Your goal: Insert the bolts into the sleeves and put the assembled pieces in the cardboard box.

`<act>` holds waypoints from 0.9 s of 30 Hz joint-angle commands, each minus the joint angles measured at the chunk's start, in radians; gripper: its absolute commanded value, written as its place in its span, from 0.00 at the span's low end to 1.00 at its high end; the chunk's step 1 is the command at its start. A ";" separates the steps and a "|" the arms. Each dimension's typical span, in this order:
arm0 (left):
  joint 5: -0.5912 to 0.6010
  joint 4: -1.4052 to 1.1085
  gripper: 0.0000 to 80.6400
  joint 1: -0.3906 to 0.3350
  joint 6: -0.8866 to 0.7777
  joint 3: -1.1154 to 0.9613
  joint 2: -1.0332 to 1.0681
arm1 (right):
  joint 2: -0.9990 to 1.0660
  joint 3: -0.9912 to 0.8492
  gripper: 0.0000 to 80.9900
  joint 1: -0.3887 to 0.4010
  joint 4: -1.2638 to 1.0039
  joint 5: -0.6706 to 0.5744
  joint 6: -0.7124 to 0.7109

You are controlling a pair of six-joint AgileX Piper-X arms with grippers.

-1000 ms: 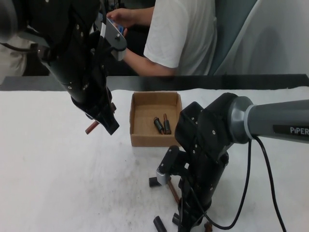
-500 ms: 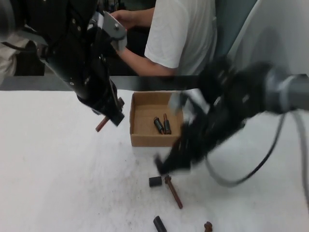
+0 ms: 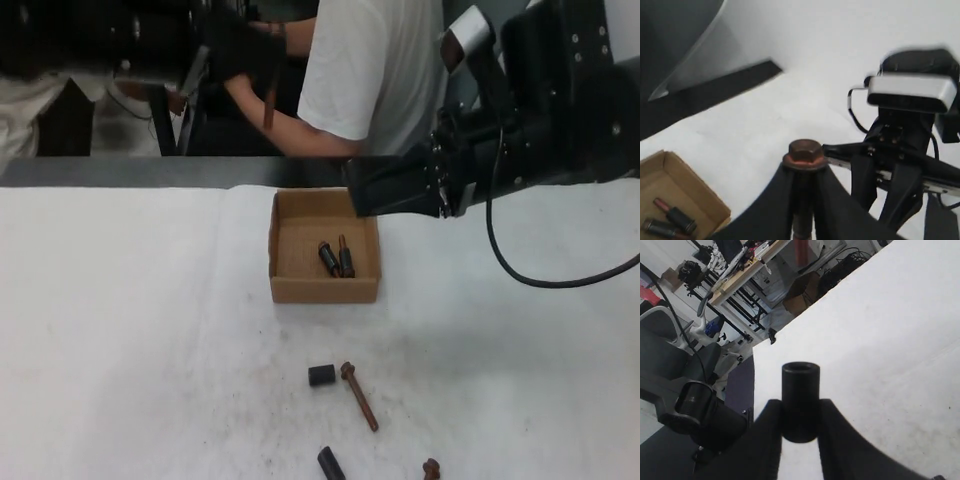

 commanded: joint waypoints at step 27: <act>0.144 -1.200 0.00 0.005 -0.835 0.377 -0.017 | -0.013 -0.008 0.01 0.137 -0.245 0.100 0.168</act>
